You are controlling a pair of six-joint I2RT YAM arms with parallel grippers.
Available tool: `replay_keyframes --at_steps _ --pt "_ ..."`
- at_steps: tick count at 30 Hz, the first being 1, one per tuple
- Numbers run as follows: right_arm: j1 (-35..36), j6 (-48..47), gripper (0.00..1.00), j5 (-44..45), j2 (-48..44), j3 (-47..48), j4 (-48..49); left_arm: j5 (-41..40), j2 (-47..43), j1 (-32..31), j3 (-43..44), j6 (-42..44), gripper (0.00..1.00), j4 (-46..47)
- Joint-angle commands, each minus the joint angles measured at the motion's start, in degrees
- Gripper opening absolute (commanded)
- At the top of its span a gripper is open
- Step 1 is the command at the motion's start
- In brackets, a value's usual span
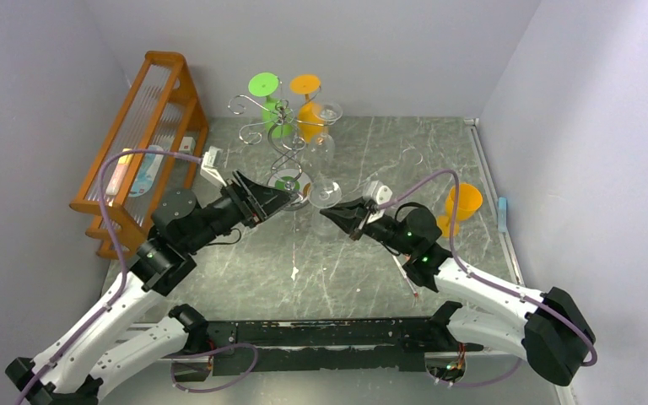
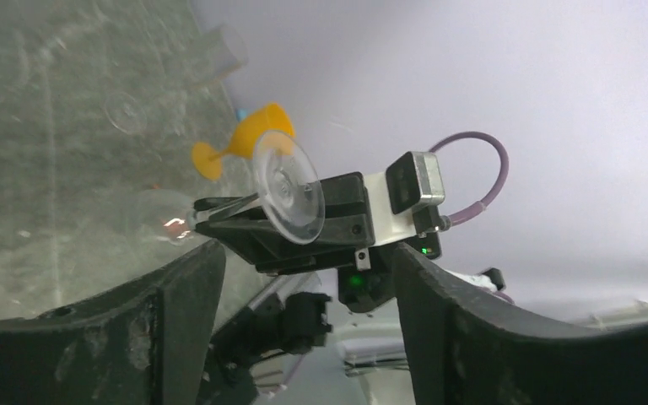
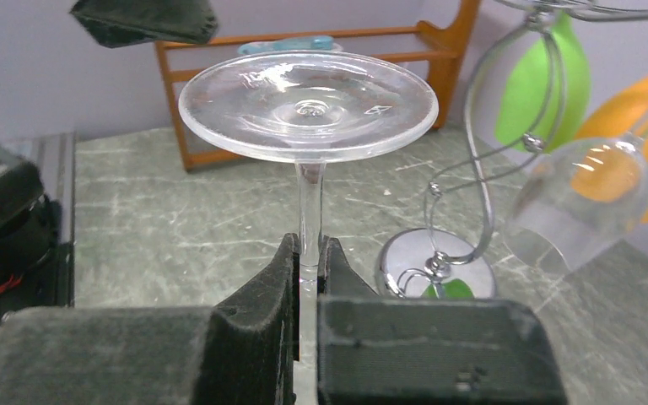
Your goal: Place the wine glass upside down on the wine glass rack
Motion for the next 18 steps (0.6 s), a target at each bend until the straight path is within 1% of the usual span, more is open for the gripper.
replay_keyframes --at_steps 1,5,9,11,14,16,18 --pt "-0.19 4.35 0.0 10.38 -0.86 2.95 1.68 -10.35 -1.64 -0.21 4.69 12.47 0.79 -9.8" --pt "-0.3 6.61 0.0 16.99 1.11 6.31 0.82 -17.95 -2.87 -0.29 7.21 21.13 0.84 -15.6" --pt "-0.29 7.44 0.0 19.52 5.44 12.18 -0.14 -23.96 -3.34 -0.25 9.13 27.62 0.89 -19.94" --pt "-0.29 7.74 0.0 19.97 8.4 14.95 -0.49 -25.72 -3.38 -0.25 9.83 29.63 0.96 -21.68" --pt "-0.25 8.39 0.0 21.82 12.68 18.66 -0.79 -27.06 -4.24 -0.21 9.88 31.24 0.97 -22.35" --pt "-0.31 8.95 0.0 24.64 15.2 20.56 -0.8 -27.67 -4.96 -0.27 9.65 31.49 0.97 -22.62" --pt "-0.3 9.31 0.0 25.65 16.99 22.4 -1.4 -28.75 -5.55 -0.24 9.71 31.35 0.97 -23.4"
